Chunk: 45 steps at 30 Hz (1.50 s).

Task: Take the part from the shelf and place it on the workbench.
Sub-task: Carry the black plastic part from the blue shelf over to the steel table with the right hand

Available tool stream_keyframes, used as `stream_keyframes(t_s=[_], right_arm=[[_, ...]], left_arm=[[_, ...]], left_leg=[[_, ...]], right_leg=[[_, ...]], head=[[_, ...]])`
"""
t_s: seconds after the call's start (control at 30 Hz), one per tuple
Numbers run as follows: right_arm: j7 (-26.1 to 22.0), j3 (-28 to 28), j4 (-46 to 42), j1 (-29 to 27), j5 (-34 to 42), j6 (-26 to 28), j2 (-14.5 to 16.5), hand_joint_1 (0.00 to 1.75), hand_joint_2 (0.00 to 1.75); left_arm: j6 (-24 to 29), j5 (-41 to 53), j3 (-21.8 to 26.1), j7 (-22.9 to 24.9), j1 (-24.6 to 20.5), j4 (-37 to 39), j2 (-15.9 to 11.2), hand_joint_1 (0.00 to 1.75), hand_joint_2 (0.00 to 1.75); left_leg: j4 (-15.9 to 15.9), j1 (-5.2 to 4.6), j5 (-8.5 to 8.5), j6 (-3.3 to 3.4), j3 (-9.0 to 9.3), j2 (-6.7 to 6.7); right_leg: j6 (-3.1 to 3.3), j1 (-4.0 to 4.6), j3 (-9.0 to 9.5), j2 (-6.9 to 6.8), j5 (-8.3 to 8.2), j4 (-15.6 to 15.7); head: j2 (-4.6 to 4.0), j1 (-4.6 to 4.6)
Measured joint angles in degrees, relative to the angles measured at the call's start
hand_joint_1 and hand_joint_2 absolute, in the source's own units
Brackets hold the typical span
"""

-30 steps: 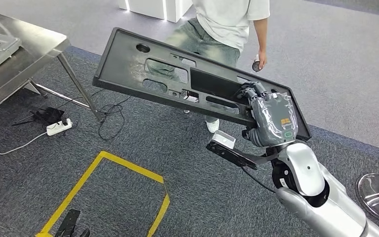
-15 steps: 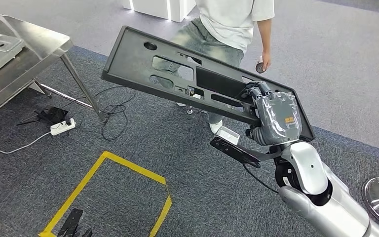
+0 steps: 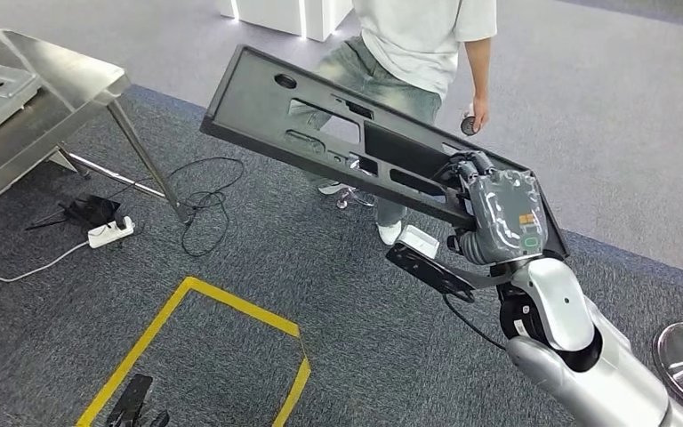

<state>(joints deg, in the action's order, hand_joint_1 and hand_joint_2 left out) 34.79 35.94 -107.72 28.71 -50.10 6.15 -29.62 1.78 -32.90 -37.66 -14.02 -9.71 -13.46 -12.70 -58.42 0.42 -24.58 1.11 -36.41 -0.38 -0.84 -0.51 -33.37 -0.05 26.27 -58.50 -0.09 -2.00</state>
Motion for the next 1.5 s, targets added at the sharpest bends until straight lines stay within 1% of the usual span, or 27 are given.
stream_keyframes(t_s=[0.07,0.17,0.2,0.23,0.27,0.33,0.4,0.53,0.57,0.6,0.67,0.73,0.77,0.8,0.83,0.9,0.97,1.07,1.1,1.17,1.2,1.23,1.27,1.3,1.37,1.43,1.5], right_arm=[[-0.01,-0.15,-0.01,-0.12,0.00,0.03,-0.16,1.75,1.75],[0.01,-0.22,0.01,-0.50,0.00,0.07,-0.39,1.75,1.75],[0.01,-0.22,0.02,-0.74,0.00,0.06,-0.42,1.75,1.75],[0.01,-0.22,0.03,-0.93,0.00,0.07,-0.43,1.75,1.75],[-0.01,-0.23,0.03,-1.03,0.01,0.09,-0.43,1.75,1.75],[-0.13,-0.28,0.05,-1.03,0.05,0.24,-0.43,1.75,1.75],[-0.34,-0.33,0.14,-1.02,0.12,0.58,-0.42,1.75,1.75],[-0.58,-0.37,0.49,-1.03,0.15,1.33,-0.40,1.75,1.75],[-0.72,-0.37,0.54,-0.91,0.14,1.50,-0.39,1.75,1.75],[-0.92,-0.38,0.60,-0.75,0.11,1.76,-0.37,1.75,1.75],[-1.41,-0.34,0.90,-0.27,0.10,2.45,-0.19,1.75,1.75],[-1.73,-0.20,1.42,0.25,0.16,2.91,0.25,1.75,1.75],[-1.86,-0.13,1.68,0.51,0.19,2.99,0.51,1.75,1.75],[-1.97,-0.08,1.93,0.79,0.19,3.03,0.79,1.75,1.75],[-2.05,-0.05,2.14,1.10,0.17,3.09,1.04,1.75,1.75],[-2.05,-0.03,2.46,1.74,0.06,3.57,1.36,1.75,1.75],[-1.62,-0.08,2.56,1.95,-0.02,4.36,1.43,1.75,1.75],[-0.48,-0.54,1.96,1.56,-0.01,5.15,1.01,1.75,1.75],[-0.23,-0.84,1.68,1.47,0.01,5.33,0.74,1.75,1.75],[0.16,-1.37,1.33,1.27,0.03,5.60,0.33,1.75,1.75],[0.33,-1.49,1.24,1.06,0.04,5.68,0.21,1.75,1.75],[0.51,-1.53,1.18,0.80,0.03,5.68,0.13,1.75,1.75],[0.72,-1.54,1.05,0.53,0.01,5.68,0.03,1.75,1.75],[0.91,-1.55,0.83,0.31,0.01,5.67,-0.09,1.75,1.75],[1.26,-1.63,0.20,0.06,0.28,5.68,-0.33,1.75,1.75],[1.50,-1.75,-0.48,-0.28,0.77,5.75,-0.49,1.75,1.75],[1.71,-1.83,-0.96,-0.74,1.01,5.84,-0.61,1.75,1.75]], left_arm=[[0.03,0.00,0.00,-0.01,-0.07,0.00,0.05,0.00,1.75],[0.05,0.01,0.00,-0.01,-0.15,0.00,0.15,0.00,1.75],[0.05,0.01,0.00,0.00,-0.14,0.00,0.20,0.00,1.75],[0.05,0.01,0.00,0.02,-0.13,0.00,0.26,0.00,1.75],[0.06,0.01,0.00,0.03,-0.12,0.00,0.33,0.00,1.75],[0.07,0.01,0.00,0.07,-0.12,0.00,0.46,0.00,1.75],[0.10,0.12,0.00,0.17,-0.21,0.00,0.54,0.00,1.75],[0.28,0.40,-0.01,0.44,-0.42,-0.01,0.62,0.00,1.75],[0.36,0.42,-0.02,0.46,-0.55,-0.02,0.65,0.00,1.75],[0.43,0.43,-0.02,0.46,-0.69,-0.03,0.68,0.00,1.75],[0.48,0.46,-0.02,0.47,-0.84,-0.03,0.77,0.00,1.75],[0.46,0.53,-0.02,0.52,-0.69,-0.02,0.91,0.00,1.75],[0.44,0.57,-0.02,0.54,-0.61,-0.02,0.99,0.00,1.75],[0.43,0.60,-0.02,0.55,-0.58,-0.03,1.05,0.00,1.75],[0.44,0.64,-0.02,0.54,-0.60,-0.03,1.09,0.00,1.75],[0.74,0.85,-0.02,0.62,-0.72,-0.03,1.09,0.00,1.75],[1.62,1.22,-0.02,1.09,-0.94,-0.03,1.09,0.00,1.75],[2.85,1.85,-0.02,2.10,-1.42,-0.04,1.18,0.00,1.75],[2.97,1.97,-0.03,2.36,-1.61,-0.04,1.22,0.00,1.75],[3.03,2.07,-0.04,2.71,-1.95,-0.04,1.33,0.00,1.75],[3.02,2.08,-0.04,2.78,-2.08,-0.04,1.38,0.00,1.75],[2.99,2.07,-0.04,2.81,-2.15,-0.04,1.44,0.00,1.75],[2.98,2.04,-0.04,2.82,-2.17,-0.04,1.50,0.00,1.75],[2.99,1.97,-0.04,2.84,-2.17,-0.04,1.57,0.00,1.75],[3.30,1.81,-0.04,2.92,-2.09,-0.04,1.68,0.00,1.75],[3.76,1.73,-0.04,3.02,-1.94,-0.04,1.72,0.00,1.75],[3.97,1.72,-0.04,3.04,-1.61,-0.04,1.74,0.00,1.75]], left_leg=[[0.52,0.18,-0.01,0.76,0.61,0.02],[0.65,0.11,-0.37,1.54,1.16,0.02],[0.59,0.08,-0.55,1.62,1.28,0.00],[0.48,0.07,-0.77,1.62,1.41,-0.04],[0.30,0.08,-1.04,1.54,1.58,-0.09],[-0.20,0.09,-1.76,1.19,1.90,-0.24],[-0.81,-0.08,-2.40,0.60,1.80,-0.38],[-1.14,-0.06,-2.96,-0.60,1.62,-0.34],[-2.51,0.02,-3.63,-0.95,1.07,-0.24],[-4.77,0.10,-4.59,-1.26,-0.03,-0.15],[-11.79,0.21,-6.85,-1.70,-4.01,-0.05],[-15.92,0.24,-6.86,-1.80,-7.26,-0.04],[-15.29,0.24,-5.49,-1.69,-7.56,-0.04],[-12.54,0.19,-3.27,-1.40,-6.73,-0.04],[-8.61,0.05,-1.00,-0.94,-5.25,-0.03],[-2.42,-0.32,1.48,-0.08,-2.37,0.00],[-0.92,-0.62,1.35,0.36,-1.47,-0.04],[0.42,-0.33,1.37,1.01,-0.62,-0.07],[0.95,-0.16,1.40,1.23,-0.15,-0.05],[1.33,-0.06,1.17,1.57,0.48,-0.03],[1.31,-0.05,0.97,1.65,0.68,-0.02],[1.26,-0.01,0.75,1.65,0.90,-0.02],[1.13,0.08,0.47,1.55,1.12,-0.06],[0.89,0.20,0.16,1.37,1.33,-0.16],[-0.05,0.34,-0.72,0.69,1.44,-0.45],[-1.07,0.27,-1.38,-0.04,1.02,-0.71],[-1.31,0.27,-1.49,-0.51,0.73,-0.88]], right_leg=[[-0.43,-0.06,-0.91,0.00,1.49,-2.35],[-0.58,-0.10,-6.36,0.04,5.71,-12.60],[-0.66,-0.12,-8.06,0.03,6.14,-15.24],[-0.72,-0.17,-8.93,0.02,5.55,-16.06],[-0.77,-0.25,-8.68,0.01,3.89,-14.63],[-0.75,-0.46,-5.91,0.04,-0.29,-7.82],[-0.57,-0.41,-3.55,0.12,-1.92,-2.52],[0.53,-0.29,-2.74,0.25,-1.46,-1.24],[0.95,-0.38,-2.37,0.20,-1.34,-1.07],[1.29,-0.48,-1.95,0.11,-1.18,-0.94],[1.75,-0.40,-1.40,-0.01,-0.70,-0.91],[1.87,-0.28,-0.87,0.07,-0.20,-0.92],[1.87,-0.21,-0.52,0.12,0.07,-0.92],[1.84,-0.13,-0.06,0.17,0.38,-0.92],[1.77,-0.06,0.42,0.18,0.73,-0.90],[1.47,0.16,1.03,0.21,1.27,-0.86],[0.97,0.19,1.20,0.22,1.45,-0.61],[0.12,0.16,1.22,0.15,2.31,-1.03],[-0.08,0.18,0.38,0.15,3.38,-2.88],[-0.32,0.08,-3.23,0.15,6.25,-9.61],[-0.44,-0.02,-5.34,0.15,7.22,-13.08],[-0.60,-0.15,-6.87,0.15,7.21,-15.17],[-0.80,-0.33,-7.44,0.14,6.02,-15.14],[-1.02,-0.56,-7.00,0.14,3.95,-13.10],[-1.49,-1.03,-4.39,0.50,-0.25,-6.16],[-1.32,-1.13,-2.83,1.01,-1.32,-2.40],[-0.56,-0.96,-2.76,1.09,-0.91,-2.11]], head=[[0.00,0.08],[0.00,0.11],[0.00,0.10],[0.00,0.10],[0.00,0.11],[0.00,0.13],[0.00,0.08],[0.00,-0.06],[0.00,-0.18],[0.00,-0.27],[0.00,-0.44],[0.00,-0.45],[0.00,-0.46],[0.00,-0.46],[0.00,-0.45],[0.00,-0.39],[0.00,-0.40],[0.00,-0.36],[0.00,-0.23],[0.00,-0.07],[0.00,-0.02],[0.00,-0.01],[0.00,0.01],[0.00,0.02],[0.00,0.09],[0.00,0.17],[0.00,0.21]])
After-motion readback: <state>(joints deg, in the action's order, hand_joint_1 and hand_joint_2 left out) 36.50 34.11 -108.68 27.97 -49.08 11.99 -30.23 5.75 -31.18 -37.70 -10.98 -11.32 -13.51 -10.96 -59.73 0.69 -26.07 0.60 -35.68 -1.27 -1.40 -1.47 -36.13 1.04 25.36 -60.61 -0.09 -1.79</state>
